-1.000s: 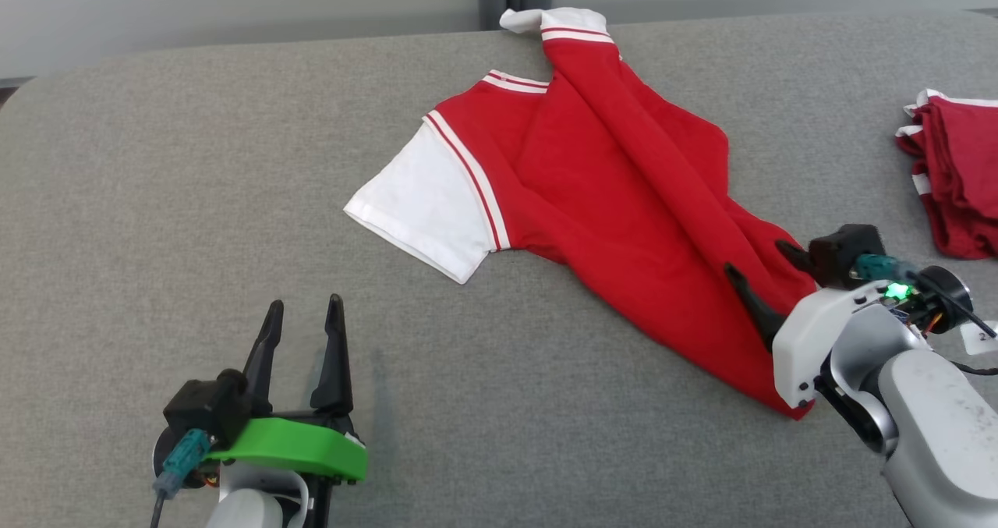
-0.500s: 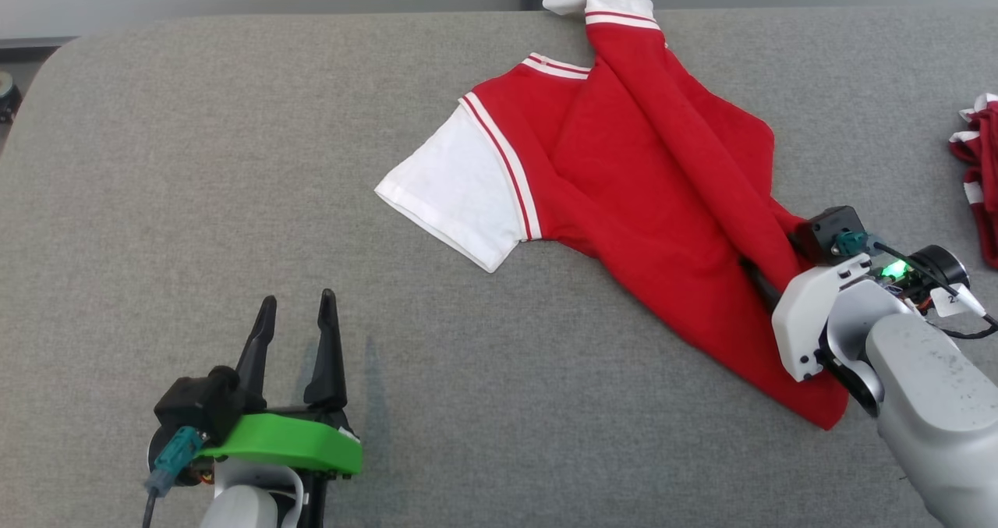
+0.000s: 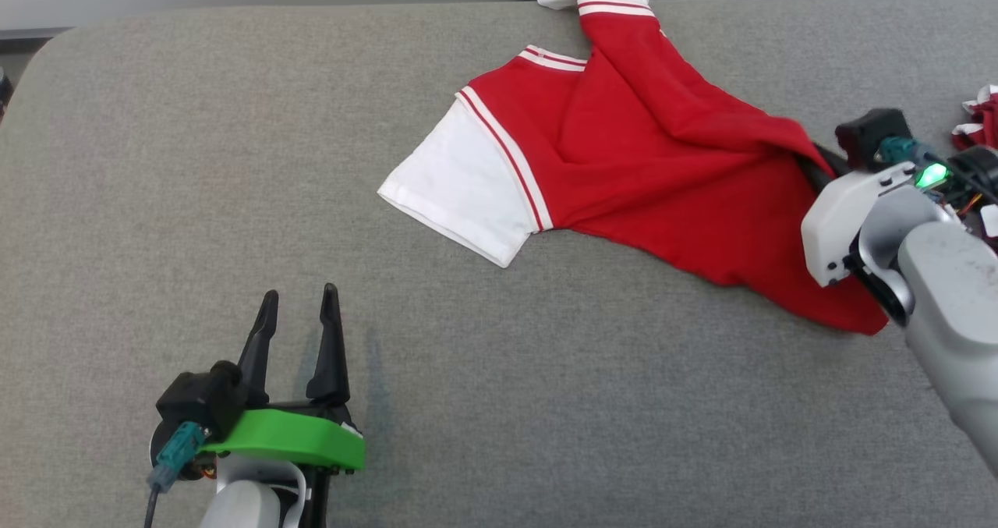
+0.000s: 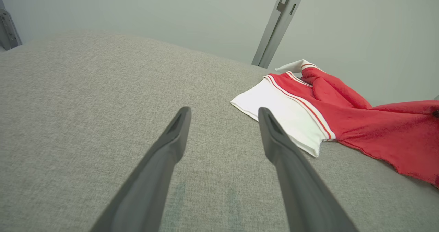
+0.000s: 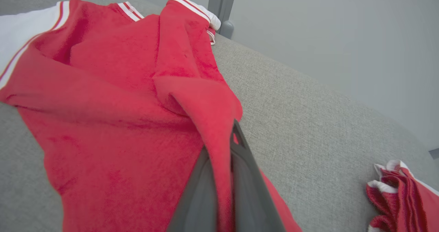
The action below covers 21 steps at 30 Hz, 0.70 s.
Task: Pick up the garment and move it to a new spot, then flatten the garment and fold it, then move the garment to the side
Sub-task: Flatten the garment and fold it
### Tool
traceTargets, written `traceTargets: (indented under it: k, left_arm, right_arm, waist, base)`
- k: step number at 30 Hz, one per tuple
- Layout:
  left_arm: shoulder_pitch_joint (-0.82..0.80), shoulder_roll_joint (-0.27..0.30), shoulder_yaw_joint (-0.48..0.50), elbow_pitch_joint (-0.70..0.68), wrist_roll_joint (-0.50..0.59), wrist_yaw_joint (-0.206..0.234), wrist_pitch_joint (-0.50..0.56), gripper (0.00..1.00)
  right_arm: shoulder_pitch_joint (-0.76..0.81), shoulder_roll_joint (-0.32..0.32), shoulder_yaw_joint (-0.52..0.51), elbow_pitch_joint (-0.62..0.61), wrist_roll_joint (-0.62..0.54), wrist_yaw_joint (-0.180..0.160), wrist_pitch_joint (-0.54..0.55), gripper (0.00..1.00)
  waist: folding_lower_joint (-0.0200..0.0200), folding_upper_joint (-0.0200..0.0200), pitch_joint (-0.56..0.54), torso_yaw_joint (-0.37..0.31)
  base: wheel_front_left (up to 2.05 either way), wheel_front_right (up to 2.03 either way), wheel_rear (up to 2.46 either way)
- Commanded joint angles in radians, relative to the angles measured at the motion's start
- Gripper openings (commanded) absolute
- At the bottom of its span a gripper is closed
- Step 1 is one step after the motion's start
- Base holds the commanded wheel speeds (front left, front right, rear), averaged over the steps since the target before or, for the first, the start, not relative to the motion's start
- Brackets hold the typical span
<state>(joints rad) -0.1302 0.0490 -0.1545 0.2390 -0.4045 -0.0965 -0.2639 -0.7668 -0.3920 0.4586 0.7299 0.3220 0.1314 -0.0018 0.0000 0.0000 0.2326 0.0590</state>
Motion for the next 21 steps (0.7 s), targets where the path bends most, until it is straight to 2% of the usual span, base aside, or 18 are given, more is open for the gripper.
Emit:
traceTargets:
  k: [1,7,13,14,15,16,21]
  left_arm:
    - [-0.019,0.003,-0.002,-0.001,-0.005,0.001,0.000,1.00]
    - [-0.036,0.003,-0.027,-0.008,-0.012,0.003,0.000,1.00]
    - [-0.055,0.003,-0.042,-0.005,-0.018,0.005,0.000,1.00]
    - [-0.055,0.003,-0.047,-0.003,-0.020,0.006,0.000,1.00]
    - [-0.057,0.003,-0.052,-0.002,-0.022,0.006,0.000,1.00]
    - [-0.060,0.003,-0.059,-0.002,-0.022,0.007,0.000,1.00]
    - [-0.071,0.003,-0.078,0.005,-0.018,0.003,0.000,1.00]
  right_arm:
    - [-0.031,-0.011,0.003,0.008,-0.010,-0.002,0.005,0.00]
    - [-0.141,-0.033,0.033,0.079,-0.023,-0.002,0.018,0.00]
    - [-0.226,-0.024,0.056,0.213,-0.071,-0.002,-0.069,0.00]
    - [-0.238,-0.017,0.053,0.236,-0.086,-0.002,-0.099,0.26]
    - [-0.247,-0.011,0.054,0.251,-0.100,-0.002,-0.125,0.90]
    - [-0.254,-0.005,0.055,0.275,-0.114,-0.002,-0.151,1.00]
    - [-0.275,0.031,0.030,0.343,-0.178,-0.002,-0.241,1.00]
  waist:
    - [0.0000,0.0000,0.007,0.007]
    - [0.0000,0.0000,0.039,0.040]
    - [0.0000,0.0000,0.068,0.065]
    - [0.0000,0.0000,0.071,0.066]
    - [0.0000,0.0000,0.072,0.066]
    - [0.0000,0.0000,0.072,0.065]
    - [0.0000,0.0000,0.054,0.044]
  base:
    - [0.00,0.00,0.00]
    - [0.00,0.00,0.00]
    - [0.00,0.00,0.00]
    - [0.00,0.00,0.00]
    - [0.00,0.00,0.00]
    - [0.00,0.00,0.00]
    - [0.00,0.00,0.00]
